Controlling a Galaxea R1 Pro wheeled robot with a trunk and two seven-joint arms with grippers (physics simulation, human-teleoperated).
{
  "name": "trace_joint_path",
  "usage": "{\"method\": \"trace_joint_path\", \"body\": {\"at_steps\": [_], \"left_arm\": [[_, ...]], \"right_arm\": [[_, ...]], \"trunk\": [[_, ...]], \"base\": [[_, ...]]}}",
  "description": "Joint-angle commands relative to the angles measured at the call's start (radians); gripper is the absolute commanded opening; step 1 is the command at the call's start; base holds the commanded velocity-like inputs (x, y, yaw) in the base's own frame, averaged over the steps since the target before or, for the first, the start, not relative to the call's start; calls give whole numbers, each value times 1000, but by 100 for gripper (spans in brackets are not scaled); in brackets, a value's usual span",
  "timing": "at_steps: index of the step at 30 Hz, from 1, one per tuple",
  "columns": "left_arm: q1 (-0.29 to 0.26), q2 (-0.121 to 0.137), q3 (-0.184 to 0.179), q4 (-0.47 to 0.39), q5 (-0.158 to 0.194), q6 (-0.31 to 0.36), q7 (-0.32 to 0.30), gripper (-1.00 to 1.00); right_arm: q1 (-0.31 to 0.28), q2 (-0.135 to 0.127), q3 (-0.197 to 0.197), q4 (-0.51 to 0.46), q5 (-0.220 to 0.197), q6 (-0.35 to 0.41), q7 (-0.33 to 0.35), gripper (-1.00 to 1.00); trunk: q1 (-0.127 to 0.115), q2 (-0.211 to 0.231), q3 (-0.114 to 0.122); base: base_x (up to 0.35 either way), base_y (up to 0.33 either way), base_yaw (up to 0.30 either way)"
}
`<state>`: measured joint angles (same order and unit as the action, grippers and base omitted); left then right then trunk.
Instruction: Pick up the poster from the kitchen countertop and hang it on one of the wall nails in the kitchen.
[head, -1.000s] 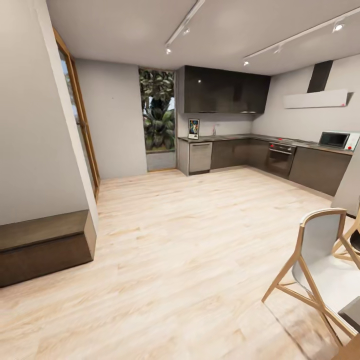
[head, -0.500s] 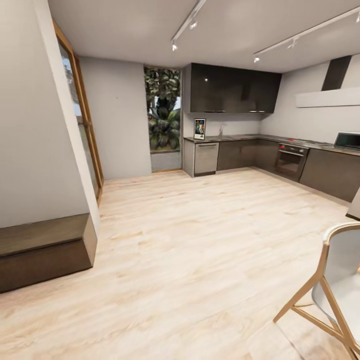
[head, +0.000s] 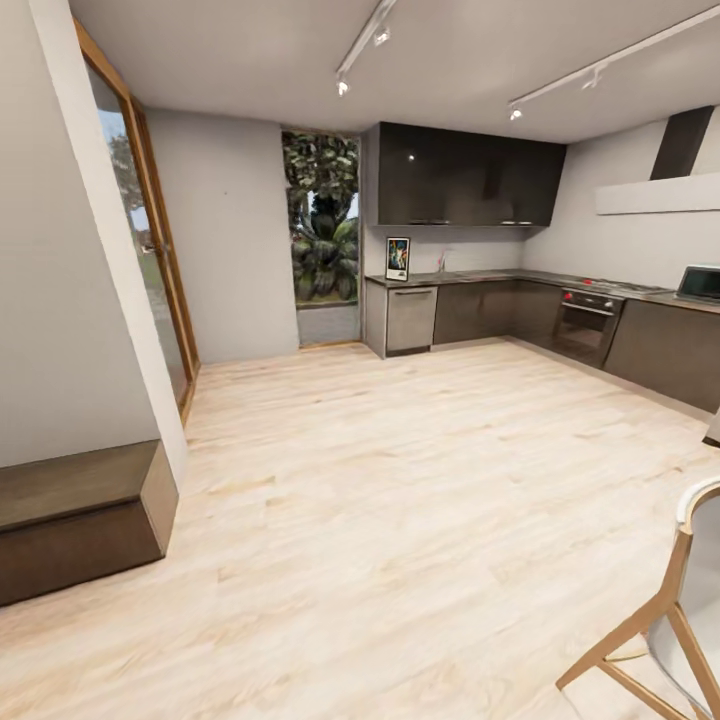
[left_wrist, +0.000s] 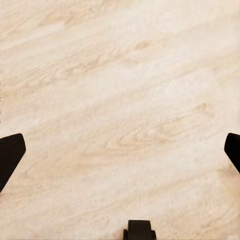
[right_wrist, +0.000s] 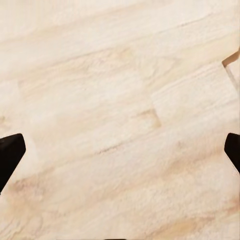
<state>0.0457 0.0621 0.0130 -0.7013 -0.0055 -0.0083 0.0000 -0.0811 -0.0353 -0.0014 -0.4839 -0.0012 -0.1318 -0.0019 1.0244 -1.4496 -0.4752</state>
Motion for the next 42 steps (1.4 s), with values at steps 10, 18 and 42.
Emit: {"method": "trace_joint_path", "body": {"at_steps": [10, 18, 42], "left_arm": [[0, 12, 1, -1, 0, -1, 0, 100], [0, 13, 1, -1, 0, -1, 0, 100], [0, 13, 1, -1, -1, -1, 0, 100]], "right_arm": [[-1, 0, 0, 1, 0, -3, -1, 100], [0, 0, 0, 1, 0, -3, -1, 100], [-1, -1, 3, 60, 4, -5, -1, 100]], "trunk": [[1, 0, -1], [1, 0, -1], [1, 0, -1]], "base": [[325, -15, 0], [330, -1, 0], [330, -28, 0]]}}
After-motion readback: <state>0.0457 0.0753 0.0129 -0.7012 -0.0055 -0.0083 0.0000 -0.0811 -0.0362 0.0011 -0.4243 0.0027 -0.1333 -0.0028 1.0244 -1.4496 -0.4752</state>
